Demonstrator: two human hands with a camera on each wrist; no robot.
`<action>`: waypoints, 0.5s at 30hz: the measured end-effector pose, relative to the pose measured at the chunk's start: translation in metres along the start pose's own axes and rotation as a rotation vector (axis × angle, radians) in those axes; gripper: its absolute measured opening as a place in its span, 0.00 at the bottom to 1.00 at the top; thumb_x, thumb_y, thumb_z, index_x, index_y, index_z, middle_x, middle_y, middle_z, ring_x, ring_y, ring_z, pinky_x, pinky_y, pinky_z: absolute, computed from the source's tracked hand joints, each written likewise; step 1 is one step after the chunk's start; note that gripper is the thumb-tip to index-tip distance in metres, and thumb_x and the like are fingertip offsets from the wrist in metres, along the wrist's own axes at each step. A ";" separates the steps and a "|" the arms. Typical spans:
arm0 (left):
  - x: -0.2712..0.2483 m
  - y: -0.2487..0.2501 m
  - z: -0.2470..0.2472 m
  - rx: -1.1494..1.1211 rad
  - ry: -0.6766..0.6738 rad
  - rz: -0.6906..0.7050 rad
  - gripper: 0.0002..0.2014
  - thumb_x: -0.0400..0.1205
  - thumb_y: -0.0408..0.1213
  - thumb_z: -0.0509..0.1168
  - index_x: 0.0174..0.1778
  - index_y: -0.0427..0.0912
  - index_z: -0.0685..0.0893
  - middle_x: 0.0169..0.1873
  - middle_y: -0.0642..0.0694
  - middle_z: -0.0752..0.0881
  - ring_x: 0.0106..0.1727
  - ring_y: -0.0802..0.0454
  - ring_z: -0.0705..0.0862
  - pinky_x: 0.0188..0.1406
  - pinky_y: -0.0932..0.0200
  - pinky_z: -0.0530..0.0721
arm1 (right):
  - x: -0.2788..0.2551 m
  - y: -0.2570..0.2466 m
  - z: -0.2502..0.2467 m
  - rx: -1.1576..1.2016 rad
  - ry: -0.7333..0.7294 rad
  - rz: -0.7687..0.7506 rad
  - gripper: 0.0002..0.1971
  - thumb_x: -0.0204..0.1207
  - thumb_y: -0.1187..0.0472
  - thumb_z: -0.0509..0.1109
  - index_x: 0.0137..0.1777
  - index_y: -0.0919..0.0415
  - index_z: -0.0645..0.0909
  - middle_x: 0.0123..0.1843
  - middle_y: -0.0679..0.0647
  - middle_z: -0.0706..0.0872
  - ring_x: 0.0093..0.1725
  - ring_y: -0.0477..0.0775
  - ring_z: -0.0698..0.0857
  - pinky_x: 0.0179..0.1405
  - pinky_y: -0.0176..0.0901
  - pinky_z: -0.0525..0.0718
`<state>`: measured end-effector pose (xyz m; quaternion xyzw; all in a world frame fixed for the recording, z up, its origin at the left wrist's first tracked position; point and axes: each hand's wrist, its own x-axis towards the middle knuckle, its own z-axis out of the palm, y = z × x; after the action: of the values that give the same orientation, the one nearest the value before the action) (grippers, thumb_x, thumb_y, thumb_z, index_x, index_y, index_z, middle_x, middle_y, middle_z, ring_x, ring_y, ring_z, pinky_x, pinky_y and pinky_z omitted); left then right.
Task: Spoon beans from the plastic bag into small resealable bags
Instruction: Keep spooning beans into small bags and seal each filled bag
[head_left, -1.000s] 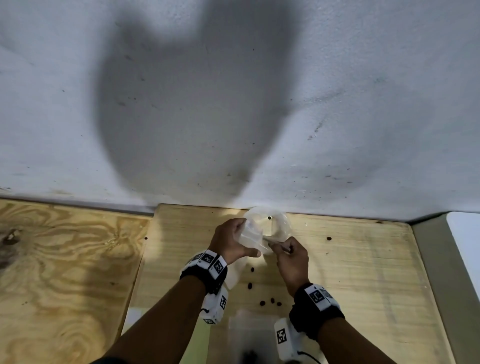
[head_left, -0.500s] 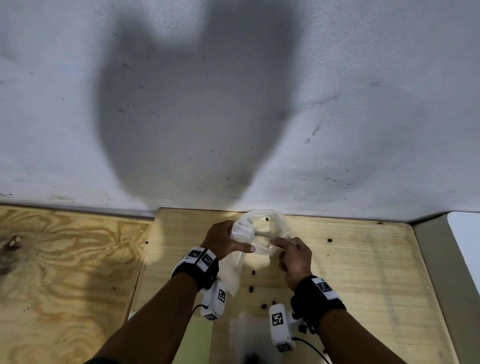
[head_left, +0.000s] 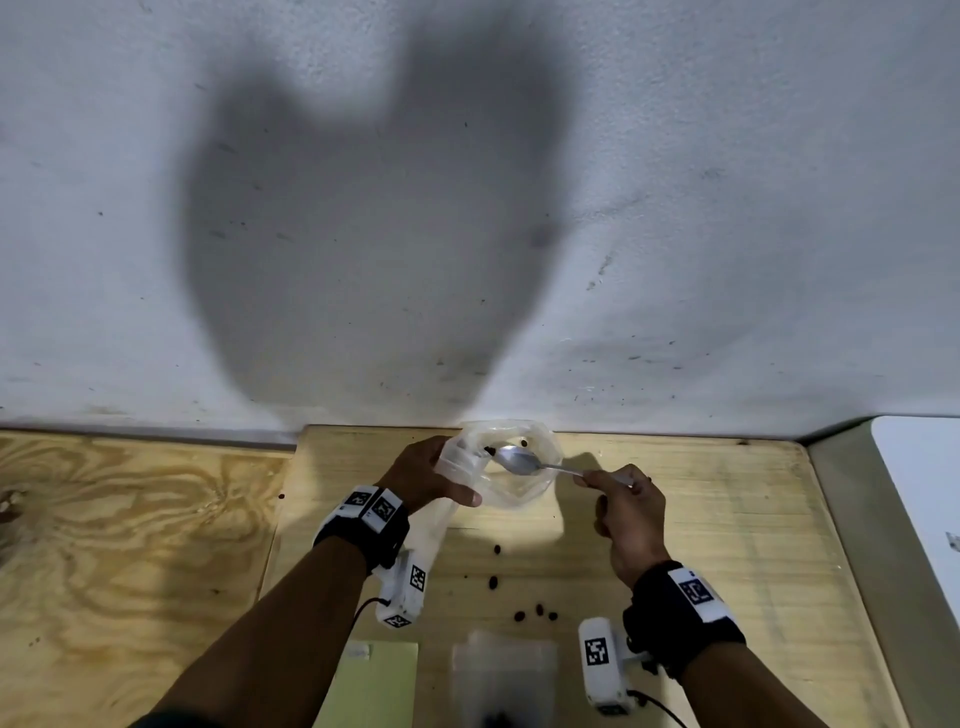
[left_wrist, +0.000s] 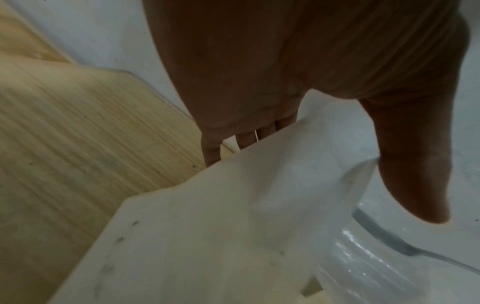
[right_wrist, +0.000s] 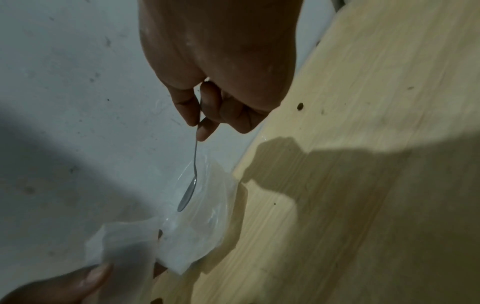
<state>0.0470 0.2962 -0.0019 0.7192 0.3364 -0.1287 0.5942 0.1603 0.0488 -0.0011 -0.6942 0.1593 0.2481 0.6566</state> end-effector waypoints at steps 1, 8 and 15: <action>0.001 -0.001 -0.001 0.015 -0.006 0.004 0.36 0.57 0.31 0.85 0.62 0.48 0.84 0.50 0.55 0.88 0.52 0.57 0.85 0.43 0.62 0.81 | 0.000 -0.001 -0.002 -0.024 0.009 -0.039 0.12 0.68 0.68 0.78 0.33 0.66 0.75 0.31 0.60 0.74 0.23 0.52 0.63 0.22 0.41 0.61; -0.002 0.002 0.000 0.076 -0.023 0.027 0.41 0.54 0.38 0.87 0.65 0.53 0.81 0.55 0.55 0.86 0.56 0.55 0.84 0.42 0.62 0.80 | -0.012 0.001 0.019 -0.338 -0.023 -0.427 0.20 0.72 0.71 0.77 0.28 0.60 0.69 0.26 0.46 0.74 0.27 0.39 0.71 0.28 0.27 0.68; -0.006 0.007 0.010 0.128 0.014 0.104 0.51 0.43 0.52 0.84 0.67 0.52 0.79 0.60 0.55 0.83 0.60 0.55 0.83 0.55 0.53 0.85 | -0.025 0.022 0.050 -0.549 -0.224 -0.639 0.20 0.76 0.62 0.76 0.32 0.41 0.71 0.38 0.32 0.89 0.36 0.43 0.88 0.32 0.36 0.81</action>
<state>0.0493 0.2847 0.0048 0.7732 0.2938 -0.1138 0.5503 0.1204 0.0933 -0.0064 -0.8263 -0.2076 0.1394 0.5046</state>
